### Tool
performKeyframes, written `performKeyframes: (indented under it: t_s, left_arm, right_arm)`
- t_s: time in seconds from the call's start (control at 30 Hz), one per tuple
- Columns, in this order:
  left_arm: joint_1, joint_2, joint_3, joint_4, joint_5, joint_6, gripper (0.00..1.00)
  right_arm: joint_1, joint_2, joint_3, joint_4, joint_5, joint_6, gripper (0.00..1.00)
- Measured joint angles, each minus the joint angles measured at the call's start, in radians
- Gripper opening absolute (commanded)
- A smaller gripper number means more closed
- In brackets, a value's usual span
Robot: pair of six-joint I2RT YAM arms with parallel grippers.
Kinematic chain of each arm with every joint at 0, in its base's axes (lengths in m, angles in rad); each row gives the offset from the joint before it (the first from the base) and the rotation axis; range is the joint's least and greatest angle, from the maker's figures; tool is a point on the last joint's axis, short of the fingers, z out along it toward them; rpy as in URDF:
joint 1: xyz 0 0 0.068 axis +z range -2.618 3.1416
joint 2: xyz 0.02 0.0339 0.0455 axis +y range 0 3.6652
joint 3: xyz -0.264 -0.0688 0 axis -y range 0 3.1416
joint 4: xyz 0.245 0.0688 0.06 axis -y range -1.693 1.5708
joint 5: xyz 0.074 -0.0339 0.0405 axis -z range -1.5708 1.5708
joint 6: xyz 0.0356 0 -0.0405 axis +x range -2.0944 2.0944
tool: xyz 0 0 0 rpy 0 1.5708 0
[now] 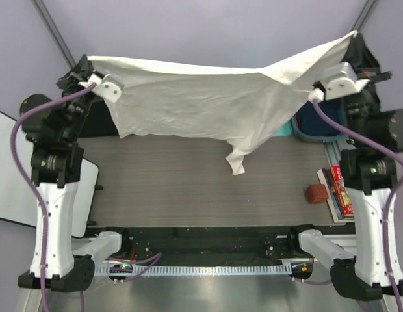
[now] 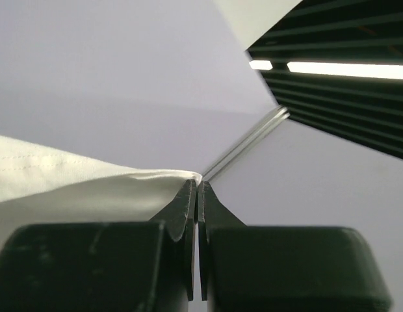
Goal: Fold and stack the t-shirts
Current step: Flatten the tshirt out
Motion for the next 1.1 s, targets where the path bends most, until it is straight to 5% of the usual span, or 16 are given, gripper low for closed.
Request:
performKeyframes:
  t_s: [0.37, 0.8, 1.1]
  left_arm:
    - [0.0, -0.021, 0.141, 0.083, 0.087, 0.013, 0.0]
    - [0.001, 0.421, 0.165, -0.116, 0.077, 0.242, 0.0]
    - [0.005, 0.629, 0.391, 0.127, -0.068, 0.233, 0.0]
  right_arm:
    - [-0.002, 0.019, 0.282, 0.048, -0.038, 0.013, 0.01]
    - [-0.018, 0.423, 0.163, 0.079, -0.006, -0.133, 0.01]
    - [-0.054, 0.77, 0.69, 0.016, -0.014, -0.181, 0.01]
